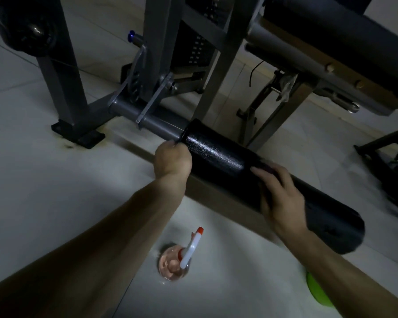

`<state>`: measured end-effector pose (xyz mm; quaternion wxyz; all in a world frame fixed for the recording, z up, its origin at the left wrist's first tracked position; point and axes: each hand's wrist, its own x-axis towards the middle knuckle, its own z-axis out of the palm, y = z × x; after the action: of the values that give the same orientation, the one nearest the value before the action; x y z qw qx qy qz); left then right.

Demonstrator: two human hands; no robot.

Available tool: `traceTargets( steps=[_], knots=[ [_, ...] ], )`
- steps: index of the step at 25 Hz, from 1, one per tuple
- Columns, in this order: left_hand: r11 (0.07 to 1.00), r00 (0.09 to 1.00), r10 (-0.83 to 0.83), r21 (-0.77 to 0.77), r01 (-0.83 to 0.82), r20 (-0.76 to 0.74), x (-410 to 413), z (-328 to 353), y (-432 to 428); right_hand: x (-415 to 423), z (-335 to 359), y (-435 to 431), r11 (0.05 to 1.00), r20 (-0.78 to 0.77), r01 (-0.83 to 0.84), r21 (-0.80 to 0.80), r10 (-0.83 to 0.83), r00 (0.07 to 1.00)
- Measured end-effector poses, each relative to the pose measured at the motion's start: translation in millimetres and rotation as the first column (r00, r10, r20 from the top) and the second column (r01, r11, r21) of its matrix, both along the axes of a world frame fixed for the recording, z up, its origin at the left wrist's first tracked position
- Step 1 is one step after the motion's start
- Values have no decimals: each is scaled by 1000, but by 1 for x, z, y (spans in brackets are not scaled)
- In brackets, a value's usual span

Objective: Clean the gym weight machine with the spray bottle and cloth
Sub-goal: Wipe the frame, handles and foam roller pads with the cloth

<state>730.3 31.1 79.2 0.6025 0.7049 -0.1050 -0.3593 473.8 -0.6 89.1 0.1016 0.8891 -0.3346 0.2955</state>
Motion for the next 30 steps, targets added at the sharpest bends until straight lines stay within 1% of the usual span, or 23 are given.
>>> traceTargets(
  steps=[1, 2, 3, 5, 6, 8, 9, 10, 11, 13, 15, 17, 19, 20, 22, 23, 24, 25, 26, 27, 28, 30],
  knots=[
    [998, 992, -16, -51, 23, 127, -10, 5, 3, 25, 1, -1, 1000, 33, -25, -13, 25, 999],
    [992, 966, -34, -106, 63, 257, -19, 7, 7, 51, 1, -5, 998, 27, -54, -27, 55, 998],
    [983, 912, -53, -140, 119, 407, -29, 8, 9, 71, 1, -10, 997, -17, -72, -38, 71, 997],
    [966, 742, -93, -119, 228, 664, -46, 8, 13, 86, -5, -22, 994, -153, -88, -67, 77, 985],
    [953, 655, -122, -97, 289, 746, -56, 7, 11, 74, -7, -28, 993, -189, -86, -79, 70, 979],
    [903, 476, -214, -14, 430, 853, -75, 3, 8, 28, -10, -37, 995, -175, -60, -77, 45, 983],
    [874, 362, -254, 53, 483, 897, -85, 0, 6, -3, -10, -38, 997, -142, -31, -69, 21, 990],
    [852, 252, -278, 116, 511, 927, -95, -3, 4, -35, -9, -39, 999, -101, 11, -52, -16, 995],
    [833, 163, -291, 166, 527, 943, -106, -5, 2, -71, -8, -41, 997, -65, 71, -24, -72, 995],
    [804, 39, -314, 243, 543, 949, -131, -9, -4, -143, -4, -42, 974, -27, 224, 35, -223, 974],
    [787, -49, -342, 315, 530, 938, -156, -14, -10, -199, 0, -39, 927, -10, 361, 97, -362, 932],
    [796, -100, -358, 359, 487, 928, -166, -19, -12, -218, 3, -39, 877, 24, 451, 167, -461, 887],
    [796, -142, -364, 387, 466, 920, -166, -22, -11, -198, 1, -40, 855, 127, 479, 198, -507, 852],
    [793, -166, -363, 397, 462, 917, -165, -23, -11, -177, -2, -36, 871, 168, 452, 191, -483, 860],
    [780, -186, -356, 401, 480, 916, -159, -22, -12, -116, -15, -23, 936, 182, 323, 138, -345, 921],
    [773, -151, -352, 378, 510, 924, -155, -19, -12, -81, -22, -16, 963, 172, 242, 121, -261, 950],
    [768, -72, -355, 335, 547, 932, -149, -13, -12, -48, -28, -8, 979, 159, 172, 110, -188, 969],
    [763, 31, -372, 286, 579, 928, -143, -6, -11, -23, -33, -3, 988, 146, 114, 100, -128, 981],
    [761, 115, -398, 257, 596, 910, -136, 1, -8, -8, -35, -3, 995, 125, 65, 72, -73, 989],
    [753, 135, -413, 254, 607, 901, -132, 8, -8, -6, -36, -8, 999, 87, 25, 28, -27, 996],
    [745, 99, -419, 279, 605, 903, -130, 10, -4, -16, -40, -11, 1000, 36, -4, -27, 5, 999],
    [747, -21, -366, 307, 591, 930, -138, 10, -1, -62, -47, -16, 991, -57, -34, -128, 27, 998]
  ],
)
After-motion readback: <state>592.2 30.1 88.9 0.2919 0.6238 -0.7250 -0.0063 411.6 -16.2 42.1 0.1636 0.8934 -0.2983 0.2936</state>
